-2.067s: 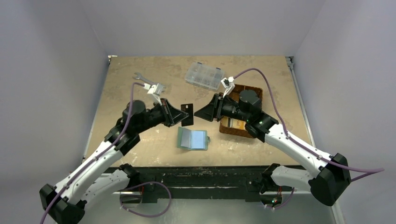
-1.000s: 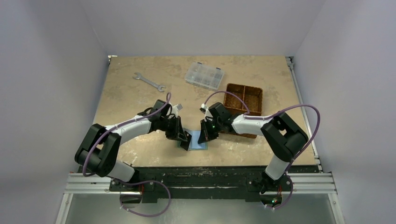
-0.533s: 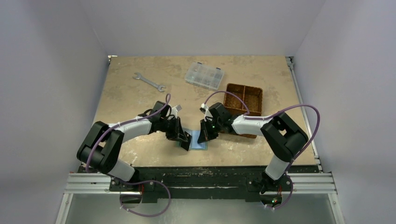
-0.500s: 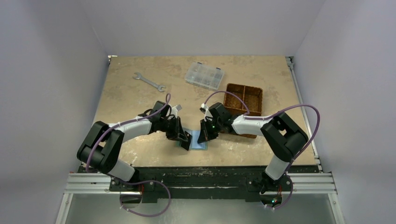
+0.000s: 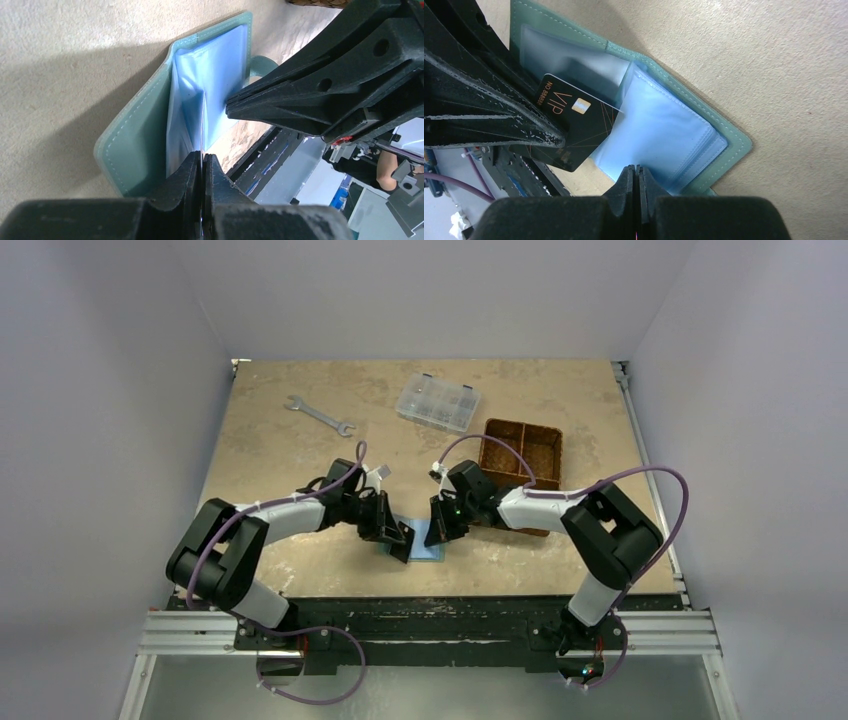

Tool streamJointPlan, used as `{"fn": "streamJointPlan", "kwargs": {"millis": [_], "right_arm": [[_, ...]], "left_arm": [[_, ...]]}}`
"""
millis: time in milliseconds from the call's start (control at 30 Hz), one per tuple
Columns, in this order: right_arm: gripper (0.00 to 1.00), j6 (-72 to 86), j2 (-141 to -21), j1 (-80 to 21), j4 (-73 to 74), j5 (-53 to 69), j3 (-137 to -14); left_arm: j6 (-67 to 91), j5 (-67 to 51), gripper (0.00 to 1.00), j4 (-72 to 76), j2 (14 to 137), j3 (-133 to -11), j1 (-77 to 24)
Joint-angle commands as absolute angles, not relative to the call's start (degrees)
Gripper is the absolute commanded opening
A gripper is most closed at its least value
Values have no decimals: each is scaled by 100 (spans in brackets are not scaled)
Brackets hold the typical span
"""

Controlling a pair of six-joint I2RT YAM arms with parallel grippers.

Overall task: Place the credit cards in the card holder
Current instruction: Insert the credit card into the card holder.

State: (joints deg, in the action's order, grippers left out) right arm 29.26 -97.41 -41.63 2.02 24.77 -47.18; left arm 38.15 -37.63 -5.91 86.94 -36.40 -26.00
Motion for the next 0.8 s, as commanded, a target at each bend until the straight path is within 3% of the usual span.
{"fn": "streamJointPlan", "kwargs": {"millis": [0, 500, 767], "right_arm": [[0, 2703, -9607, -4148, 436, 1931, -4565], [0, 2694, -9694, -4145, 346, 1881, -4521], [0, 2700, -9703, -4148, 291, 1924, -4501]], "left_arm": [[3848, -4054, 0, -98, 8757, -3573, -2575], [4848, -3795, 0, 1545, 8777, -2978, -2575], [4614, -3537, 0, 1353, 8529, -2895, -2593]]}}
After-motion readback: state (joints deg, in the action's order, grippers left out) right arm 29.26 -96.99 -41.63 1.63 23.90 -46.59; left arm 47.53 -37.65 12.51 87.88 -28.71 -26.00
